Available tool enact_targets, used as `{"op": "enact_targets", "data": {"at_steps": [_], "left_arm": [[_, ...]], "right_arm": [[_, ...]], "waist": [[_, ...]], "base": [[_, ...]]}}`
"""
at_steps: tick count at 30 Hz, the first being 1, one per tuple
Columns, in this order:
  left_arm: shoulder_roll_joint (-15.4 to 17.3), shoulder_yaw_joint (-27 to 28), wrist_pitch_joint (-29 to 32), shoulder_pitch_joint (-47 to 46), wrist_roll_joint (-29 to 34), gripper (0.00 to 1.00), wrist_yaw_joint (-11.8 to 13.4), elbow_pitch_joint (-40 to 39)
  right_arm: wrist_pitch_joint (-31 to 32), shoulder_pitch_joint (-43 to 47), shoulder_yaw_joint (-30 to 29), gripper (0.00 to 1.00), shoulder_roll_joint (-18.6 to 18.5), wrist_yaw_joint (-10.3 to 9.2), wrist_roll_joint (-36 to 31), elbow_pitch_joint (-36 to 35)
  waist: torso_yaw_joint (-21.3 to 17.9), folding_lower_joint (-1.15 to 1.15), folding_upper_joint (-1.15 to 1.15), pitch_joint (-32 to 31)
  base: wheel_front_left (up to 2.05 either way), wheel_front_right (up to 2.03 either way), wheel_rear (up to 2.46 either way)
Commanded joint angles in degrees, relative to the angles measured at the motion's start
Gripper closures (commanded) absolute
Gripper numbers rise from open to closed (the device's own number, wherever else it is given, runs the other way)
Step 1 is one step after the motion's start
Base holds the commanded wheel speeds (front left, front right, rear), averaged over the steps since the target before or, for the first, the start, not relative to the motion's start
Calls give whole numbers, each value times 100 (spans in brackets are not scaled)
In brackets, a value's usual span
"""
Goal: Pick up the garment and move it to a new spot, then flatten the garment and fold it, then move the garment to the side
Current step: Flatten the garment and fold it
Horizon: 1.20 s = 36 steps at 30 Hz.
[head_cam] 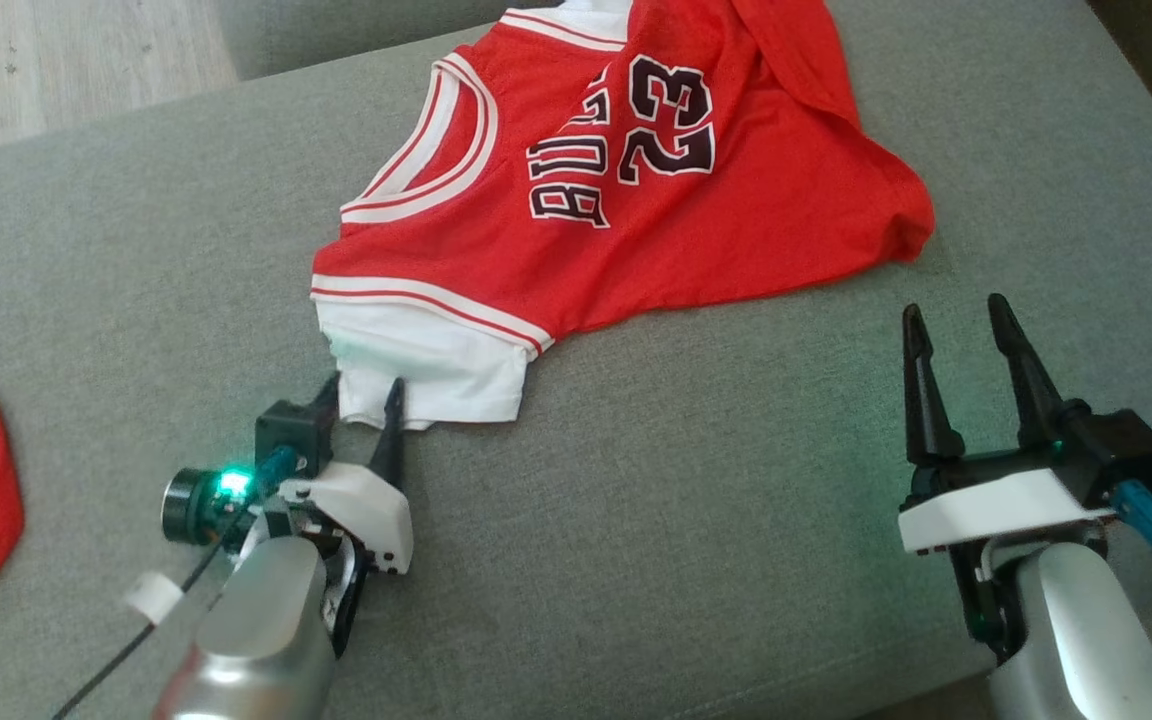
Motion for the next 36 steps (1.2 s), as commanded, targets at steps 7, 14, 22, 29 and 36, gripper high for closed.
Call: {"op": "enact_targets", "data": {"at_steps": [7, 14, 22, 29, 36], "left_arm": [[45, -18, -102, -56, -139, 100, -116, 192], [20, 47, -452, 35, -316, 100, 13, -580], [13, 227, -460, 702, -245, 100, 233, -2266], [11, 369, -461, 1023, -148, 100, 324, -2806], [10, 436, -462, 1119, -134, 100, 359, -2973]], "right_arm": [[-62, -167, -48, 0, -13, 43, -82, -141], [-21, -419, -554, 0, -13, 43, -476, 456], [203, -1113, -1318, 0, -13, 43, -670, 1707], [146, -1525, -1409, 0, -13, 43, -1097, 2596], [35, -1797, -1485, 0, -13, 43, -1311, 3142]], "waist": [[155, 1, 0, -55], [479, 1, 0, -141], [808, 1, 0, -179], [974, 1, 0, -163], [1076, 1, 0, -111]], "base": [[0, 0, 0], [0, 0, 0], [0, 0, 0], [0, 0, 0], [0, 0, 0]]}}
